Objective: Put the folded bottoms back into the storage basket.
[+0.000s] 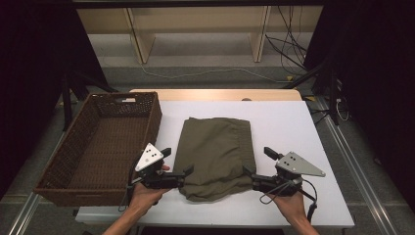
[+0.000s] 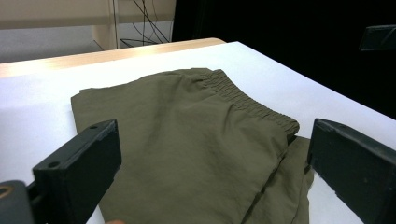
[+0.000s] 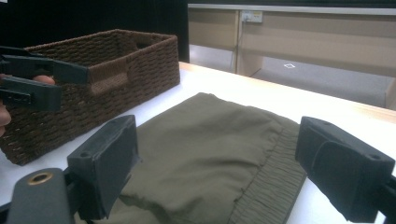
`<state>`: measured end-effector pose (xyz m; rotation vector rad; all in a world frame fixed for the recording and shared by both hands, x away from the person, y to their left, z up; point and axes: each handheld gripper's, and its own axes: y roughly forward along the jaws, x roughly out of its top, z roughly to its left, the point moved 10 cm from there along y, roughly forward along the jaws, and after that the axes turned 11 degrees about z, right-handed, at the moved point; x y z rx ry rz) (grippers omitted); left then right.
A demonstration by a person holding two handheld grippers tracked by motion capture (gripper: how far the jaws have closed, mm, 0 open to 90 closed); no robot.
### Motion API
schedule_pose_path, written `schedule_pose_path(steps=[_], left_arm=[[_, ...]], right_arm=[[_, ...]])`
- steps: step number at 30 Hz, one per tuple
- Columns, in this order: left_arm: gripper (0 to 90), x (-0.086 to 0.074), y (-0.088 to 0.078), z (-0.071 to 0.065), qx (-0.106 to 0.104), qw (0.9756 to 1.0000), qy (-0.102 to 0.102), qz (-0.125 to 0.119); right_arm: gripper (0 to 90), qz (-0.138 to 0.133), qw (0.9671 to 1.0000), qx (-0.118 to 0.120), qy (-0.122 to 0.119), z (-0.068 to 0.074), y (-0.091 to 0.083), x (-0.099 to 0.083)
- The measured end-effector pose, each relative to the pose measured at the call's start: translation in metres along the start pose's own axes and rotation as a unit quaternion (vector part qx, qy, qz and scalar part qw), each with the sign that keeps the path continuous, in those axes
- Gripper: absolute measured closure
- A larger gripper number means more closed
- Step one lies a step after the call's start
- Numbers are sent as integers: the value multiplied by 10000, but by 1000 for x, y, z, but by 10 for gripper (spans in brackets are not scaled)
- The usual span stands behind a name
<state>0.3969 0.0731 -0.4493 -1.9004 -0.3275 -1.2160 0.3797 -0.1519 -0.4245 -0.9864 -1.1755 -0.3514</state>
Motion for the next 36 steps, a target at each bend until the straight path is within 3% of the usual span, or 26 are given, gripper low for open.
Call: schedule_pose_path(steps=[18, 25, 32, 33, 34, 35, 36], left_arm=[[22, -5, 6, 2, -70, 9995, -164, 256], [22, -9, 10, 5, -56, 9982, -378, 470], [24, -19, 16, 13, 102, 9945, -583, 870], [24, -22, 18, 16, 174, 9923, -682, 1015], [25, -22, 18, 16, 174, 9923, -682, 1015], [25, -25, 20, 21, 250, 9897, -851, 1120], [26, -25, 20, 21, 250, 9897, -851, 1120]], right_arm=[[150, 166, 9997, -171, -61, -14, 4, 1], [150, 263, 9993, -247, -97, -20, 7, -2], [150, 380, 9989, -274, -48, -27, 11, -5], [150, 401, 9987, -296, -51, -29, 13, -5], [150, 401, 9987, -296, -51, -29, 13, -5], [152, 436, 9985, -321, -84, -32, 16, -4], [152, 436, 9985, -321, -84, -32, 16, -4]])
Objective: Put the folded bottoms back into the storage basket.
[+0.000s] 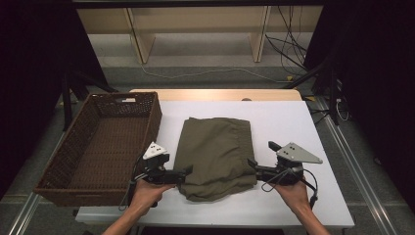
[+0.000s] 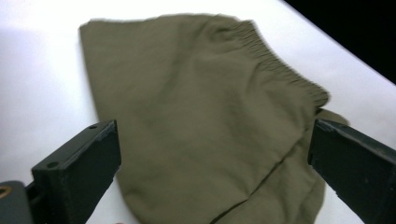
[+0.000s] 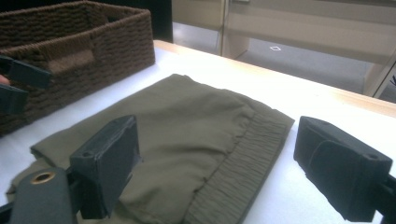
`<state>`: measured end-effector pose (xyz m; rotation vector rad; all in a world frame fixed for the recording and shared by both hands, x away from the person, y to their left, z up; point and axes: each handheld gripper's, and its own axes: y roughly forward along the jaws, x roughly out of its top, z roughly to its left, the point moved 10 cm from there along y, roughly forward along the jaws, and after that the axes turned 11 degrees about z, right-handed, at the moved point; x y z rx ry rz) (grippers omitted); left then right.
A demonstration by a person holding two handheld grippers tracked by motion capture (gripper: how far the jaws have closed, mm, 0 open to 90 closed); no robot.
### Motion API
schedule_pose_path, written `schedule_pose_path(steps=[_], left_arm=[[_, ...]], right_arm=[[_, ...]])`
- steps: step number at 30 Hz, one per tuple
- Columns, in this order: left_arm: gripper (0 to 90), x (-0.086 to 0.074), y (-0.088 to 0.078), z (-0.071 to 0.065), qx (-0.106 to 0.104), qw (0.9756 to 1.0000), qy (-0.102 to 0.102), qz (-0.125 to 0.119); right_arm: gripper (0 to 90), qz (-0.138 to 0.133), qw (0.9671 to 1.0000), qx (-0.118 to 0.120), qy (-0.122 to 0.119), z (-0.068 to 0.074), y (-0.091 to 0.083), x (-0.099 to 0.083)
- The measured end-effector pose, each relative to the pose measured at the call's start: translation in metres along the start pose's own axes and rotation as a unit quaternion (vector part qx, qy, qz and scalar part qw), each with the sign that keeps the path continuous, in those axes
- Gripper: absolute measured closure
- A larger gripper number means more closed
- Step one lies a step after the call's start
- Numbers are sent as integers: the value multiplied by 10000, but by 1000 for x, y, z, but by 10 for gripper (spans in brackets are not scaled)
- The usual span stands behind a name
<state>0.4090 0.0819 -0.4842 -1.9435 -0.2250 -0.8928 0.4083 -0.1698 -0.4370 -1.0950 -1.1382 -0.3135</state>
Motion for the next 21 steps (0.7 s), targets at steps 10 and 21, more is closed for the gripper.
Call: schedule_pose_path(steps=[10, 21], left_arm=[[60, -12, 8, 13, 74, 9969, -475, 625], [144, -34, 21, 18, 221, 9870, -511, 1509]], right_arm=[[152, 311, 9995, -83, -47, -14, 16, -4], [149, 474, 9984, 130, 272, -33, 35, 3]])
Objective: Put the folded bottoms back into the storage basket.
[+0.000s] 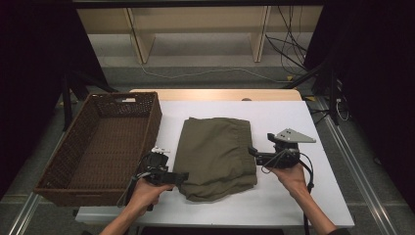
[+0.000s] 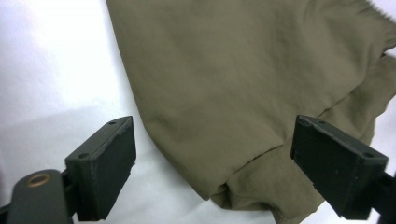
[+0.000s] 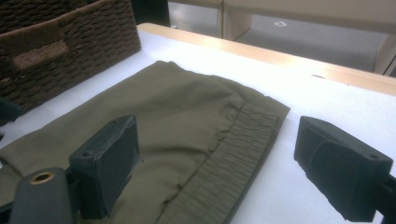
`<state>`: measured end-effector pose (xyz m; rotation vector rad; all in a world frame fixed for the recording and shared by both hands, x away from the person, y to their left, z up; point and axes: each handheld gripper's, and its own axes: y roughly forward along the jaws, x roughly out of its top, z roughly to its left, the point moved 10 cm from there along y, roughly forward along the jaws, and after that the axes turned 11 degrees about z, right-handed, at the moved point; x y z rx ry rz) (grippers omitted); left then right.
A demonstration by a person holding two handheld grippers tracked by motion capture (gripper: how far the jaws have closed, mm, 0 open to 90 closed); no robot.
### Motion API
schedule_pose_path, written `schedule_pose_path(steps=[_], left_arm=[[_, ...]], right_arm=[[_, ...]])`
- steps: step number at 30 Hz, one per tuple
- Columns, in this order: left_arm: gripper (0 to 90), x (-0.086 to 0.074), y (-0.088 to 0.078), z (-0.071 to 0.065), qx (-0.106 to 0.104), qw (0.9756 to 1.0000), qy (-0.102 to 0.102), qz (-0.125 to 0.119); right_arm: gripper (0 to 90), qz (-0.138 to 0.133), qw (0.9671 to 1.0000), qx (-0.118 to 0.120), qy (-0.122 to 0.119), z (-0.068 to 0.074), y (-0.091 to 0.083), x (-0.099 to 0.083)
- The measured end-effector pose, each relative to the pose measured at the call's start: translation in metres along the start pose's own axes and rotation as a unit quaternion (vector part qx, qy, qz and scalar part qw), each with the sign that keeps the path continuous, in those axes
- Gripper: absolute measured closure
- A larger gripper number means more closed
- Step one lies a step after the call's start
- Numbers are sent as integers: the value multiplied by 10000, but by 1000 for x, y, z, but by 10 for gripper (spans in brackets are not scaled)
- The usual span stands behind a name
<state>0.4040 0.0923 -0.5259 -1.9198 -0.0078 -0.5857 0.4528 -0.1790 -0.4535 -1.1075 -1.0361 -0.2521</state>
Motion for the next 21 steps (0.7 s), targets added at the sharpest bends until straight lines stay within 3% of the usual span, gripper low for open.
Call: schedule_pose_path(steps=[1, 4, 6, 9, 10, 17, 19, 21], left_arm=[[146, -3, 4, 1, 36, 9999, -38, 143], [152, -6, 6, 2, 27, 9996, -133, 235], [153, -9, 10, 4, -206, 9982, -432, 367], [156, -12, 13, 6, -257, 9972, -503, 482], [157, -14, 15, 5, -369, 9960, -606, 540], [162, -14, 16, 7, -363, 9956, -683, 524], [168, -15, 18, 8, -382, 9951, -716, 563], [168, -18, 21, 6, -454, 9940, -719, 690]], right_arm=[[149, 32, 10000, 7, 29, -2, 2, 1], [150, 79, 10000, -40, 30, -7, 7, 3], [151, 136, 9999, -69, 47, -12, 13, 6], [151, 155, 9998, -48, 84, -14, 18, 8], [151, 180, 9998, -31, 107, -15, 21, 8], [154, 352, 9993, -106, 10, -18, 34, 11], [154, 399, 9991, -131, 30, -20, 36, 11], [154, 617, 9979, -93, 153, -25, 45, 10]])
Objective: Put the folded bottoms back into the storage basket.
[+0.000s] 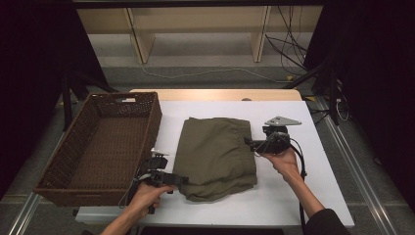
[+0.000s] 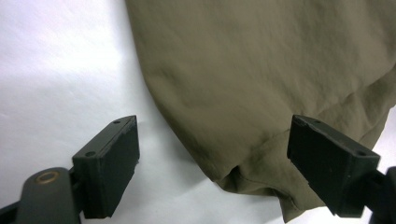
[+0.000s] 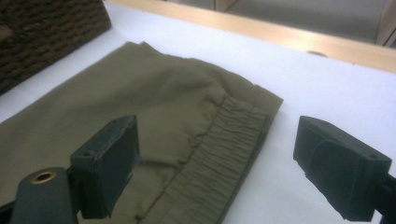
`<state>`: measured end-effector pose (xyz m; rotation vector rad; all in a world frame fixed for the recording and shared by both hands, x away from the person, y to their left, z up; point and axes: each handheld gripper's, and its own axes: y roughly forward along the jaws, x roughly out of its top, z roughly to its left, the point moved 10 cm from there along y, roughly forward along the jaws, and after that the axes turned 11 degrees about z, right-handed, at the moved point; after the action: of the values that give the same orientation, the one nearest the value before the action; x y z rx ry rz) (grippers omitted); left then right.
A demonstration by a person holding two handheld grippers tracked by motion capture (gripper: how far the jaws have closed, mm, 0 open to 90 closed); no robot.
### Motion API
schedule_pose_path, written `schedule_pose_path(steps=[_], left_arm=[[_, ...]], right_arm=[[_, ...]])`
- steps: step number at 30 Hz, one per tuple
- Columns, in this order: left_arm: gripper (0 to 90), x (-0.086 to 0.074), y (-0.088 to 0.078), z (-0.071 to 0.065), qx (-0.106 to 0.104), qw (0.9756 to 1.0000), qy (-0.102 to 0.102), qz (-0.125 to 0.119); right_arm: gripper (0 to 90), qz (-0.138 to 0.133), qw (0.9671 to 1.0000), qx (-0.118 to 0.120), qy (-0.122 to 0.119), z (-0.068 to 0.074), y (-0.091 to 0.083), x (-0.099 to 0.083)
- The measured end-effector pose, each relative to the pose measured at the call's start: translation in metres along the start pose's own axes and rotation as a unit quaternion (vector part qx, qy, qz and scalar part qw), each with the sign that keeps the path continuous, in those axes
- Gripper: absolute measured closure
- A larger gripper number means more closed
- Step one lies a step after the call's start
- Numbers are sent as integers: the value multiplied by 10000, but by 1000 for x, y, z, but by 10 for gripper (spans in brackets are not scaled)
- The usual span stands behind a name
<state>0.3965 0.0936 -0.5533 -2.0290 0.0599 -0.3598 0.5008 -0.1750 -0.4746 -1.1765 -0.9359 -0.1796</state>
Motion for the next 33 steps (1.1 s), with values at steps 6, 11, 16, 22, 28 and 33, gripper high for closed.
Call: schedule_pose_path(steps=[6, 11, 16, 22, 28, 33], left_arm=[[200, -1, 2, 0, -19, 10000, 8, 23], [245, 0, 2, 1, 42, 10000, 47, -19], [367, 1, 3, -1, 21, 9999, 132, -69], [543, 2, 6, -2, -22, 9997, 192, -137], [771, 6, 7, -3, 56, 9992, 279, -288], [821, 6, 7, -4, 31, 9989, 327, -323]], right_arm=[[154, 275, 9993, 206, 151, -8, 14, 3], [153, 688, 9970, 244, 252, -16, 30, 3], [131, 1048, 9927, 288, 518, -27, 51, 5], [131, 1329, 9879, 383, 697, -38, 67, 6], [136, 1808, 9809, 497, 510, -41, 83, 6], [159, 1842, 9802, 406, 606, -48, 92, 11]])
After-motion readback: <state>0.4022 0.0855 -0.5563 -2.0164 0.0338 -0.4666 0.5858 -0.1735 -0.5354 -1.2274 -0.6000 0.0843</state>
